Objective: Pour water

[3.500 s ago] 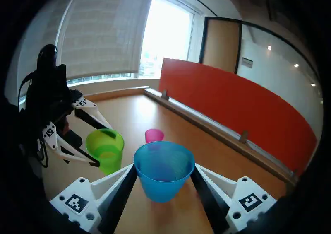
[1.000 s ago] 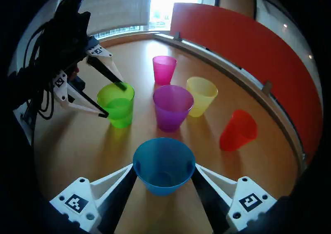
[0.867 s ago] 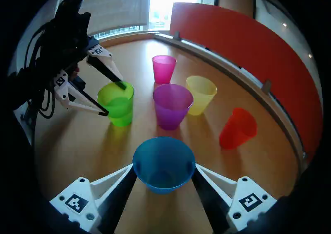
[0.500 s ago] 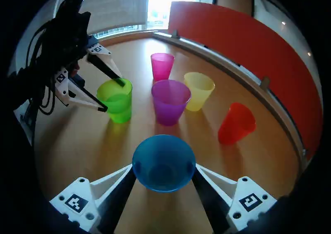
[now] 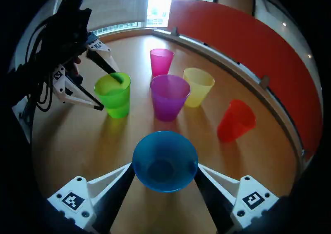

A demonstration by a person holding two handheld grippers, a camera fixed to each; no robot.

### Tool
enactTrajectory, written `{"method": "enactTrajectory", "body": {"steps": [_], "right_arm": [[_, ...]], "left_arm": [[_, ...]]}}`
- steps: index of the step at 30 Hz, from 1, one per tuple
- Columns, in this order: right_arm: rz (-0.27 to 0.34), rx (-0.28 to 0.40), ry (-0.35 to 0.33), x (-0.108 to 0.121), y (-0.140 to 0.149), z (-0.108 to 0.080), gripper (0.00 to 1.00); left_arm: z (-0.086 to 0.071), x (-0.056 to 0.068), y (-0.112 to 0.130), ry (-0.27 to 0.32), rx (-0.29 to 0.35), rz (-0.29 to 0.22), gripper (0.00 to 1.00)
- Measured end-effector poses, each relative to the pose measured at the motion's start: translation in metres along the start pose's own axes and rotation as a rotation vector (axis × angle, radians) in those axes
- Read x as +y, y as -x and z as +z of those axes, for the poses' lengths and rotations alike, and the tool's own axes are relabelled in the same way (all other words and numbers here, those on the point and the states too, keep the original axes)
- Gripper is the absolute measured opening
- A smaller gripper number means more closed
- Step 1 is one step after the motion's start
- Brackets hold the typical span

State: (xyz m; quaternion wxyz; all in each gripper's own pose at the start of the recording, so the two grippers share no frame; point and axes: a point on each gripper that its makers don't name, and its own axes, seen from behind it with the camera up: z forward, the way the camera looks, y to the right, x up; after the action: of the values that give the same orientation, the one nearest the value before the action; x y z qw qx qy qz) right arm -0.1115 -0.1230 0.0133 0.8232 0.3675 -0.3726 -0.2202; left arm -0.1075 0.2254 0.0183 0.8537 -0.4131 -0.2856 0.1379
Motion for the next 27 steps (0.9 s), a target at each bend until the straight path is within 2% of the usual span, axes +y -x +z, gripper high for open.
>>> {"method": "enactTrajectory", "body": {"steps": [15, 27], "right_arm": [[0.011, 0.000, 0.008, 0.000, 0.006, -0.008, 1.00], [0.017, -0.021, 0.028, -0.003, 0.026, -0.028, 1.00]], "left_arm": [[-0.009, -0.001, 0.009, -0.007, -0.019, -0.011, 0.96], [-0.036, -0.009, 0.024, -0.063, -0.017, -0.013, 0.96]]}}
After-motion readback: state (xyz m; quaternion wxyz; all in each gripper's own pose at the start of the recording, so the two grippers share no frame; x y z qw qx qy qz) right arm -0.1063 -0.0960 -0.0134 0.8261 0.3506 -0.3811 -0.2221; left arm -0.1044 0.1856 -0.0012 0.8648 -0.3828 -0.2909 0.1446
